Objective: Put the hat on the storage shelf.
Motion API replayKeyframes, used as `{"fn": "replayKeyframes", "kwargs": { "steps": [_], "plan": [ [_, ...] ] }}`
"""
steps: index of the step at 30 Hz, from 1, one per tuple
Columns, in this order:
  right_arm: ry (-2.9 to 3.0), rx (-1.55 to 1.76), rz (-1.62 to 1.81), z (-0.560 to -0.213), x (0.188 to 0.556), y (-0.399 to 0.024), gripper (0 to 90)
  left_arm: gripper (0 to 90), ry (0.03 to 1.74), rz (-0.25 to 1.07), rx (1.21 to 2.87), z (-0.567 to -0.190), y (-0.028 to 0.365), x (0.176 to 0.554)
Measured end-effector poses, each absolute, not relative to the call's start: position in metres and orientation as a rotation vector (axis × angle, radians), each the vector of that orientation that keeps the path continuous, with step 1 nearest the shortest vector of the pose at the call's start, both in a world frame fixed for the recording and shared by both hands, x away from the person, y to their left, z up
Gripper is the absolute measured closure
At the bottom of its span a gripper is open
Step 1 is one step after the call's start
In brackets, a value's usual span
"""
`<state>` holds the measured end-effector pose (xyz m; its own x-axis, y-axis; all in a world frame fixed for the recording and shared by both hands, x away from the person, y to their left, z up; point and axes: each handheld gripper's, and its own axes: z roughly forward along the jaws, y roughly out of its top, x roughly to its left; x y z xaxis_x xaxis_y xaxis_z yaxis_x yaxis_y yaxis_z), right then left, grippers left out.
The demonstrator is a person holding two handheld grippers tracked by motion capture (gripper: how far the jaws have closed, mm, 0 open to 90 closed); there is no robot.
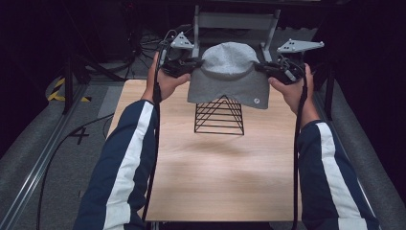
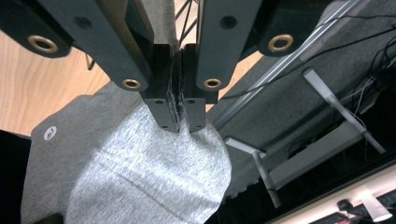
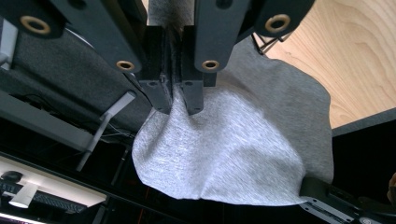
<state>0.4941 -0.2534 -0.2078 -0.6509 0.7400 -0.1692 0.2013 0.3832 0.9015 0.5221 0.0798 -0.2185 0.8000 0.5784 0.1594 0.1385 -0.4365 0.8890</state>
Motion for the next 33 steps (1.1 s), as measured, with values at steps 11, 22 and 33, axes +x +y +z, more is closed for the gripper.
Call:
{"fn": "replayKeyframes", "kwargs": {
  "steps": [11, 22, 33],
  "plan": [
    [2.095, 0.756, 1.263, -0.209, 0.474, -0.248, 85.1, 86.5, 0.491, 0.565, 1.985, -0.218, 0.087, 0.499],
    [2.119, 0.773, 1.248, -0.227, 0.476, -0.248, 85.0, 86.5, 0.499, 0.542, 2.018, -0.238, 0.085, 0.505],
    [2.174, 0.810, 1.227, -0.265, 0.484, -0.245, 85.0, 86.4, 0.541, 0.491, 2.049, -0.278, 0.074, 0.514]
  ]
}}
